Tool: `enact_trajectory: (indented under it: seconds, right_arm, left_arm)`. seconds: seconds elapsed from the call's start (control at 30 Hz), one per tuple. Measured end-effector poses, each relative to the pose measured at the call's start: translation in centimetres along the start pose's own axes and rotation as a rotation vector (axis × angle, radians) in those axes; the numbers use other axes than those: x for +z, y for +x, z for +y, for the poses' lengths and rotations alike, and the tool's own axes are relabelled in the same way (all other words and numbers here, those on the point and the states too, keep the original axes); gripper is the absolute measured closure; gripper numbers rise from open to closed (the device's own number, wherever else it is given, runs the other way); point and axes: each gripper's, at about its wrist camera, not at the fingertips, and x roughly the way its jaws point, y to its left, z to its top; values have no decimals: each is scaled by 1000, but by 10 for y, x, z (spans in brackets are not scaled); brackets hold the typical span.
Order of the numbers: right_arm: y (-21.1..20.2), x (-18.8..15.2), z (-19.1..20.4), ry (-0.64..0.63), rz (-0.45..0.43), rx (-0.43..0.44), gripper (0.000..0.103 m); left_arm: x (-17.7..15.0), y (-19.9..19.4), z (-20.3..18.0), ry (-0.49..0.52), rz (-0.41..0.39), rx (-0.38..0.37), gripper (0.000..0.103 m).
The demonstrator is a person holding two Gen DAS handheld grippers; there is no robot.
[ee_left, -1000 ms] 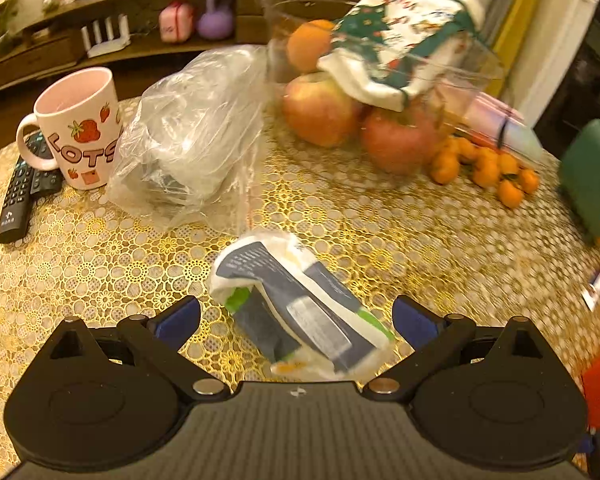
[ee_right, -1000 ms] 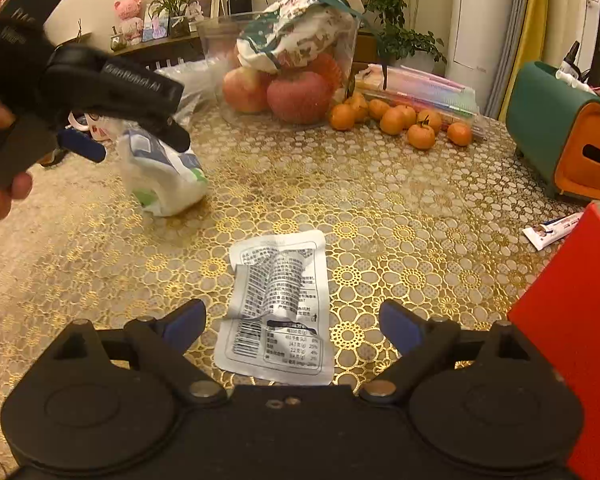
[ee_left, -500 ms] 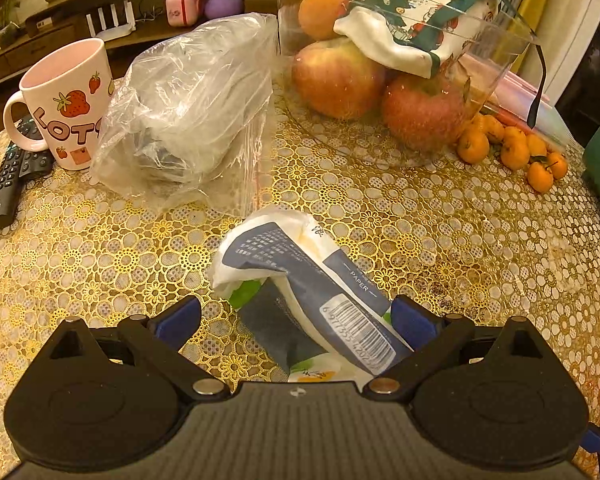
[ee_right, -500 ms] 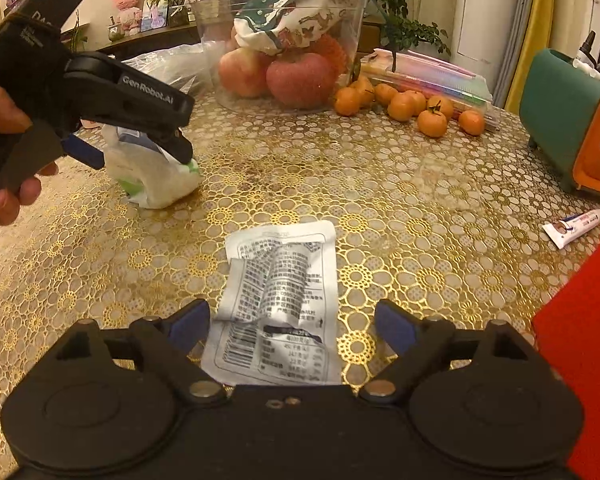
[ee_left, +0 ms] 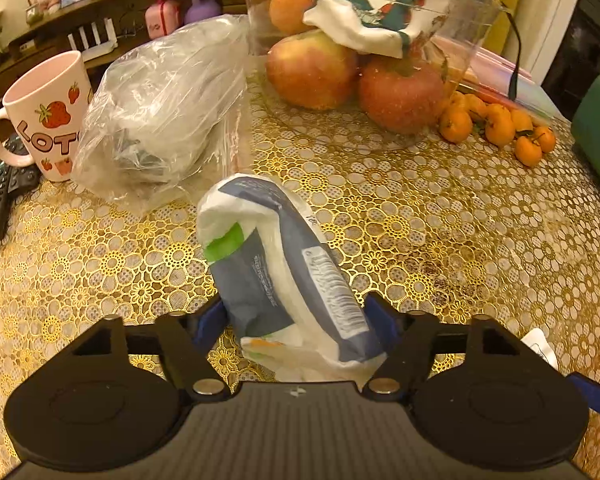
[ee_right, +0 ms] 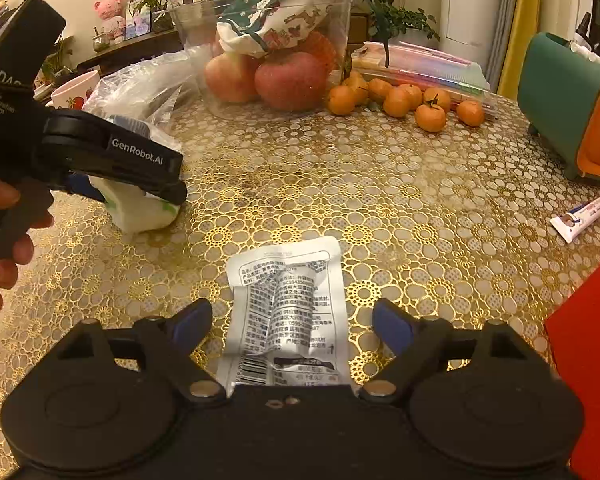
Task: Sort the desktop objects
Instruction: 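Close the left gripper on the white-and-blue wipes pack while the right grasps the white sachet, then carry the wipes pack and white sachet in both grippers over the red box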
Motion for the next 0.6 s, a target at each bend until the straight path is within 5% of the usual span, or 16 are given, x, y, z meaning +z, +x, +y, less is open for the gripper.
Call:
enact_trajectory:
  seconds: [0.2, 0.6]
  right_arm:
    - [-5, -1, -1, -14, -9, -15, 45]
    - [-26, -6, -8, 17, -21, 1, 48]
  left_arm:
    - [-4, -7, -1, 19, -14, -22, 52]
    - [-26, -28, -3, 72, -42, -51, 60]
